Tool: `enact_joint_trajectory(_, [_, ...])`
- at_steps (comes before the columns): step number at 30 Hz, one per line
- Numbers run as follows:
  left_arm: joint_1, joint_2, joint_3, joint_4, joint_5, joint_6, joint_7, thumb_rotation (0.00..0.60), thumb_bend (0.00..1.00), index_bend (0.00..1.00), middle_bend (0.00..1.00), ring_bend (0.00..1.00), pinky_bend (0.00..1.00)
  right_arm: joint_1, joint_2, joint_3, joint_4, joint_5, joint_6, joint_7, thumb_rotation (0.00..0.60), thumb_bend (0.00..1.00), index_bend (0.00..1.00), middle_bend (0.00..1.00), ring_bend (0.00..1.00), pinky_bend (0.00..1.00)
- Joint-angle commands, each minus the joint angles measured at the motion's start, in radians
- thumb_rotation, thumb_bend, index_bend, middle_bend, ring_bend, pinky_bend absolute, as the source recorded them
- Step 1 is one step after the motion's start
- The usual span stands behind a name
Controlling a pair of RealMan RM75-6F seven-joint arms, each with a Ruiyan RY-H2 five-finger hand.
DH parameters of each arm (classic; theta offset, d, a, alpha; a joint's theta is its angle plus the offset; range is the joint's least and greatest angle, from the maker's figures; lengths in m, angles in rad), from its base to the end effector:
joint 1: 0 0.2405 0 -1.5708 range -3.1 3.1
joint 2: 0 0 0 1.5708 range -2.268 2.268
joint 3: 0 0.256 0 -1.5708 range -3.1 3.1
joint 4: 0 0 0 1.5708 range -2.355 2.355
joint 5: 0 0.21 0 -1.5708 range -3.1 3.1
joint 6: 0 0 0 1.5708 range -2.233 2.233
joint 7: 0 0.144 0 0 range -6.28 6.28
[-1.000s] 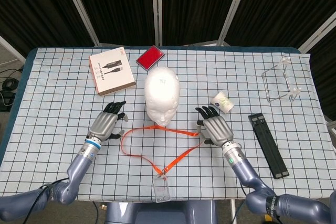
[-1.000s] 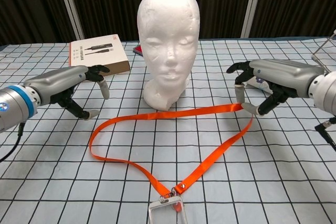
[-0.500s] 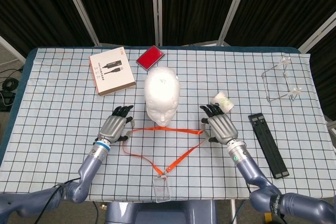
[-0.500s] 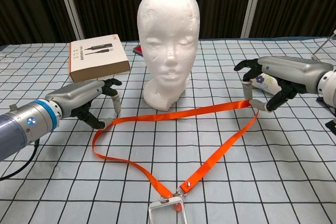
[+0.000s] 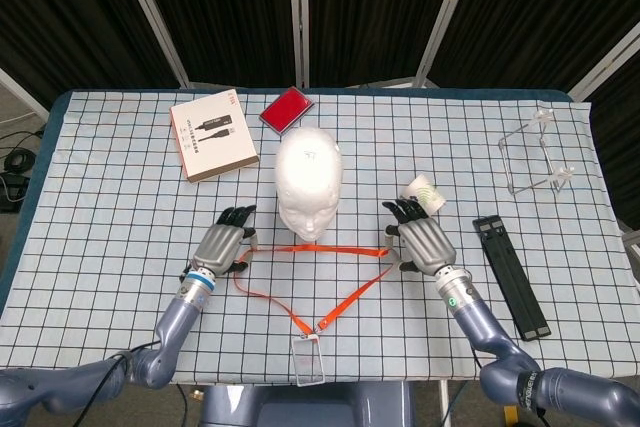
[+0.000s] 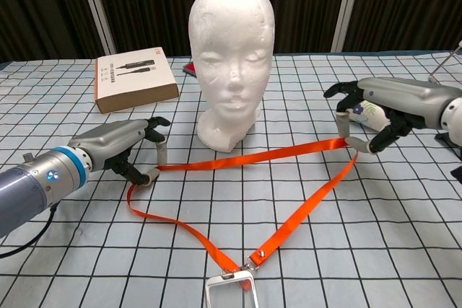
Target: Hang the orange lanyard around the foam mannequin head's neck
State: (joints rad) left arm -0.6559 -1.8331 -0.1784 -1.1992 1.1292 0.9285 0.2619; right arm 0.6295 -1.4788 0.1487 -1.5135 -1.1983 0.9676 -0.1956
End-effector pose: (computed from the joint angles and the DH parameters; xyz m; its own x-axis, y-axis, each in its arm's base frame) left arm -0.1745 0.3215 -0.0932 0.3376 0.3648 0.8677 0.9320 -0.2591 -0.2537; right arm -0.1847 -0.3226 0.0015 0.3583 -0.3117 0.8801 -0.9129 -0.3145 0.2603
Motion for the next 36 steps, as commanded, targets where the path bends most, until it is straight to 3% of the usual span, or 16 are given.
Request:
enact_joint_trajectory(1, [-0.001,-0.004,0.002,0.004,0.004,0.002,-0.002,0.600,0.51,0.55,0.00,0.00,0.00,0.000,-0.001,-0.001,0.001,-0.001,0.000,0.002,0.600,0.47,0.75,0.08,0.00,0.00])
enact_joint_trajectory(8, [-0.003,-0.012,0.003,0.009,0.001,0.003,-0.003,0.600,0.52,0.63,0.00,0.00,0.00,-0.002,-0.001,-0.004,0.003,-0.007,0.003,0.009,0.600,0.47,0.75,0.08,0.00,0.00])
enact_joint_trajectory(16, [0.015,0.024,0.020,-0.040,0.057,0.053,-0.030,0.600,0.52,0.64,0.00,0.00,0.00,-0.011,0.020,-0.013,-0.017,-0.049,0.025,0.024,0.600,0.47,0.75,0.08,0.00,0.00])
enact_joint_trajectory(26, [0.085,0.137,0.100,-0.110,0.314,0.251,-0.242,0.600,0.52,0.68,0.00,0.00,0.00,-0.035,0.069,-0.068,0.002,-0.276,0.142,0.094,0.600,0.47,0.76,0.10,0.00,0.00])
enact_joint_trajectory(32, [0.119,0.196,0.105,-0.151,0.405,0.379,-0.309,0.600,0.52,0.68,0.00,0.00,0.00,-0.026,0.099,-0.098,0.057,-0.430,0.216,0.174,0.600,0.47,0.76,0.12,0.00,0.00])
enact_joint_trajectory(36, [0.128,0.234,0.090,-0.197,0.429,0.425,-0.311,0.600,0.52,0.69,0.00,0.00,0.00,-0.022,0.118,-0.098,0.052,-0.475,0.252,0.198,0.600,0.47,0.77,0.13,0.00,0.00])
